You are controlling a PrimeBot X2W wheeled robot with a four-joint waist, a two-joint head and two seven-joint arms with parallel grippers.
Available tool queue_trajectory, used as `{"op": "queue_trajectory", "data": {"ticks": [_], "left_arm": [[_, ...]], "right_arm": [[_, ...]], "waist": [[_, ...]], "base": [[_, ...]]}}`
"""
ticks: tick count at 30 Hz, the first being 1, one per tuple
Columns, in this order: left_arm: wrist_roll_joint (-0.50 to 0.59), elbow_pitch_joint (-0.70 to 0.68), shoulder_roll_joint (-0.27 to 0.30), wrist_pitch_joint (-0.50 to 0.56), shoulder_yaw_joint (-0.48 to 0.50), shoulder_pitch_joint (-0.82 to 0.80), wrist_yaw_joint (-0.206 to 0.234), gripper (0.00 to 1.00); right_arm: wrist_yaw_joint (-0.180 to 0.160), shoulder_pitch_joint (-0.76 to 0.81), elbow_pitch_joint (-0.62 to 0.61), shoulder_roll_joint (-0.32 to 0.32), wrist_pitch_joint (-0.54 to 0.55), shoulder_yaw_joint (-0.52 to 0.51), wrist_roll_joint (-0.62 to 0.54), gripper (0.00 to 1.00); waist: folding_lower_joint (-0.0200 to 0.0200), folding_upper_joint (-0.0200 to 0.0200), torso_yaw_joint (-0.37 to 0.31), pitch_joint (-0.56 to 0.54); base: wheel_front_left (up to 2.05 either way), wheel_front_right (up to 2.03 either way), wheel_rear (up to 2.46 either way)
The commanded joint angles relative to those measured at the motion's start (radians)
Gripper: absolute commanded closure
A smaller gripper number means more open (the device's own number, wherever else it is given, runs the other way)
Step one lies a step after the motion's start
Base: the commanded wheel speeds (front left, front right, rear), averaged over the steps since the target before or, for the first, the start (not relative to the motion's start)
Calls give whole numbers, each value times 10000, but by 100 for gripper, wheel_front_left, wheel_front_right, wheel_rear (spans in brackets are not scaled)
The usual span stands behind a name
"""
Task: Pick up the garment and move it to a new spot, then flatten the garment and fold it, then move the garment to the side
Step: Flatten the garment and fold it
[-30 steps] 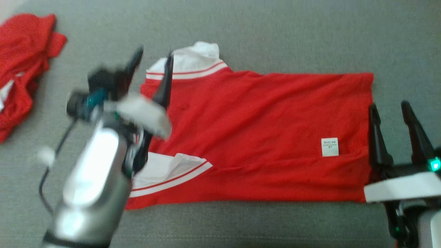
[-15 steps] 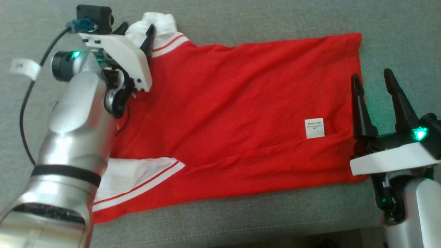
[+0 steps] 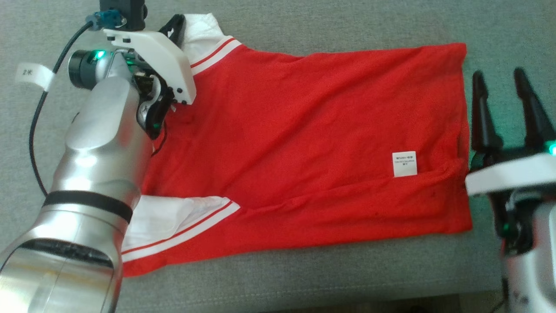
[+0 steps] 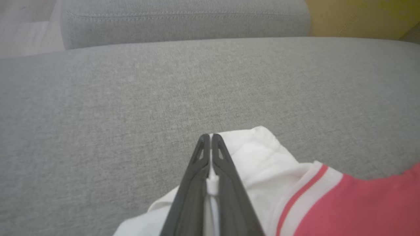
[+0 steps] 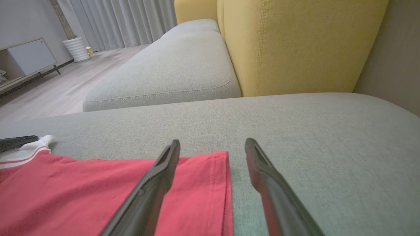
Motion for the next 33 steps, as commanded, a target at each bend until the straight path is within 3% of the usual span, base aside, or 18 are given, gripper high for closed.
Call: {"op": "queue_trajectory", "data": {"ticks": [1, 13, 15, 24, 33], "left_arm": [[94, -220, 238, -282, 109, -430, -26, 100], [-170, 18, -183, -1637, -27, -702, -8, 100], [-249, 65, -221, -1792, -56, -695, -36, 100], [-513, -235, -271, -2372, -97, -649, -162, 100], [-482, -1918, -35, -2603, 53, 173, 24, 100]], "right_arm": [[75, -470, -5, -270, 92, 88, 200, 0], [75, -3222, 4306, -1867, 2301, 921, 1016, 0], [75, -3392, 4638, -1987, 2535, 1089, 1202, 100], [75, -3448, 3991, -2280, 1501, 986, 1526, 100], [75, -2457, 3107, -2204, 1149, 490, 1578, 100]], "waist": [[-1, 0, 76, -54], [-1, 0, 803, -43], [-1, 0, 884, -57], [-1, 0, 1002, -184], [-1, 0, 1100, -368]], "base": [[0, 0, 0], [0, 0, 0], [0, 0, 0], [0, 0, 0], [0, 0, 0]]}}
